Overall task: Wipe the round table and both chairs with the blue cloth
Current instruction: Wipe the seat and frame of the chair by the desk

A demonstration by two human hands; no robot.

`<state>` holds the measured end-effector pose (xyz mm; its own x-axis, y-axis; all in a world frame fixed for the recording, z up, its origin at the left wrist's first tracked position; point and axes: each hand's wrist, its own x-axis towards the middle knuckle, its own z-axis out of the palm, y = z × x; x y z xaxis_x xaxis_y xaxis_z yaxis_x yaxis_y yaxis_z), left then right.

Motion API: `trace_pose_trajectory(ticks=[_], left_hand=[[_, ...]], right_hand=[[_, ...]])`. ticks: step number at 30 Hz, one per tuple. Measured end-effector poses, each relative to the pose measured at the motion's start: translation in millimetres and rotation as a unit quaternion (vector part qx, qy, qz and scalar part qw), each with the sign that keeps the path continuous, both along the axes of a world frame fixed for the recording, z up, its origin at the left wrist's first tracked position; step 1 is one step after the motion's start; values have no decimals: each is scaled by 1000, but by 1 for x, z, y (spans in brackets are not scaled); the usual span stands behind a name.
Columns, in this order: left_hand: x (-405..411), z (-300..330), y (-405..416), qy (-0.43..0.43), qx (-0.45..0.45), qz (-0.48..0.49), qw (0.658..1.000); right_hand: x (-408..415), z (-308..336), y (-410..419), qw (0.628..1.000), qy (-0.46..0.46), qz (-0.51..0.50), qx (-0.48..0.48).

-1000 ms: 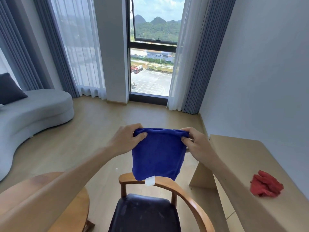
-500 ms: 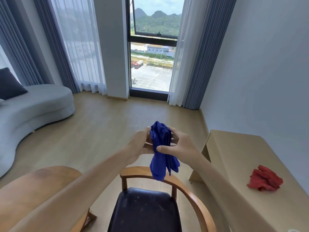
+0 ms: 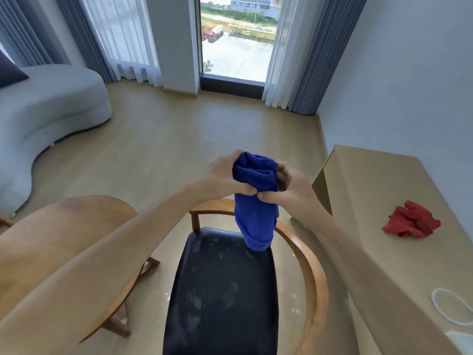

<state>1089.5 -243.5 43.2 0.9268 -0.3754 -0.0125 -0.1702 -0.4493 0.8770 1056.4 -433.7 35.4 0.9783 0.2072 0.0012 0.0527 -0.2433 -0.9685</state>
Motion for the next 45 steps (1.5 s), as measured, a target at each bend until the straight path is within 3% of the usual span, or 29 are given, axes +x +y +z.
trace_pose_trajectory(ticks=[6,10,15,19,23,26,28,30,34,39,45], left_hand=[[-12,-55,6,124,-140,24,982],[-19,-115,13,157,-141,29,977],[-21,-234,36,196,-1,72,978],[-38,-339,69,202,156,156,954],[-62,-427,90,210,260,141,932],[-81,-478,95,222,315,101,917],[-92,-502,98,207,351,61,911],[-99,-517,102,176,376,40,909],[-103,-537,111,121,422,23,898],[-93,-556,113,67,449,4,891],[-92,-582,106,70,491,-36,868]], right_hand=[[-11,-63,-14,988,118,92,-34],[-16,-117,-14,982,122,94,-108],[-19,-209,-5,957,85,88,-262],[-20,-308,7,928,24,65,-367],[-36,-407,31,860,-91,63,-498],[-66,-470,43,783,-99,142,-597],[-86,-496,45,769,-77,182,-607],[-92,-507,45,780,-59,190,-593],[-66,-513,29,808,-116,208,-539],[-46,-535,16,757,-115,320,-558],[-56,-565,18,761,-195,251,-565]])
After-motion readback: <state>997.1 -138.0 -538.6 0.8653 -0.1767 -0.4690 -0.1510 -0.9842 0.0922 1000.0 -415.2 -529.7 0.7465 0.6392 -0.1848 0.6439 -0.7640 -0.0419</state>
